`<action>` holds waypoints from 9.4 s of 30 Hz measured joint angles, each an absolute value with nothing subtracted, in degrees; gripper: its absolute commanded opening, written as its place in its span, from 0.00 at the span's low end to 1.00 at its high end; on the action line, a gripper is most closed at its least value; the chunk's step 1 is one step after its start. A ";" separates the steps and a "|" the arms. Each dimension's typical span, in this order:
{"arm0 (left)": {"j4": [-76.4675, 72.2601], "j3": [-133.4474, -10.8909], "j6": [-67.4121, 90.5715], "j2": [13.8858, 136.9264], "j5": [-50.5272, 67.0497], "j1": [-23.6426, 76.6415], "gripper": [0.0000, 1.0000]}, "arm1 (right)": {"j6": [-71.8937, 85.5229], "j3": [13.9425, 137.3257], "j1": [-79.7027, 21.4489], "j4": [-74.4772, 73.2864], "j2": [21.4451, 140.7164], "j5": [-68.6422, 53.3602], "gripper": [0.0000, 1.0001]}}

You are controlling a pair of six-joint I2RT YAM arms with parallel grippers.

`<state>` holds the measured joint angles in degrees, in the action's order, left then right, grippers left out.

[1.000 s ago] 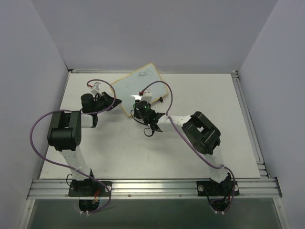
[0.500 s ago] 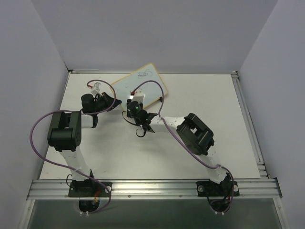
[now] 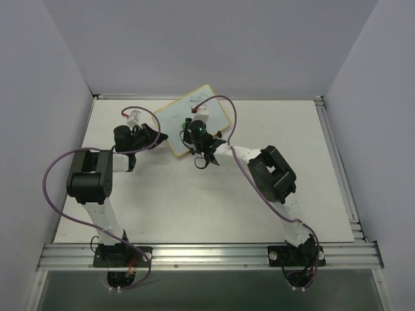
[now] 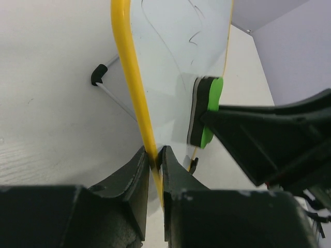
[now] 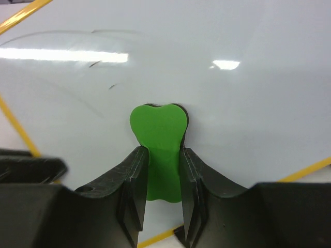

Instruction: Erase the whiteboard

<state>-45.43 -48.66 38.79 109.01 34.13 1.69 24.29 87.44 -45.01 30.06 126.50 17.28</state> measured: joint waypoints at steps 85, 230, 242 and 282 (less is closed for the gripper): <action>-45.52 -49.36 39.13 109.75 33.91 2.13 0.08 | 15.86 122.69 -42.65 22.46 143.17 19.88 0.01; -42.78 -50.39 36.60 109.30 32.53 3.22 0.07 | -12.91 132.77 -29.76 5.82 145.18 3.70 0.02; -42.76 -50.39 36.60 109.30 32.56 3.22 0.07 | -15.40 133.69 -38.24 5.37 145.21 7.31 0.02; -42.92 -50.39 36.60 109.27 32.03 3.68 0.07 | -12.69 135.90 -28.77 10.55 148.53 5.91 0.02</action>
<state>-42.92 -50.39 36.60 109.27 32.03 3.68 -12.69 135.90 -28.77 10.55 148.53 5.91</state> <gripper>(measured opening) 0.196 0.276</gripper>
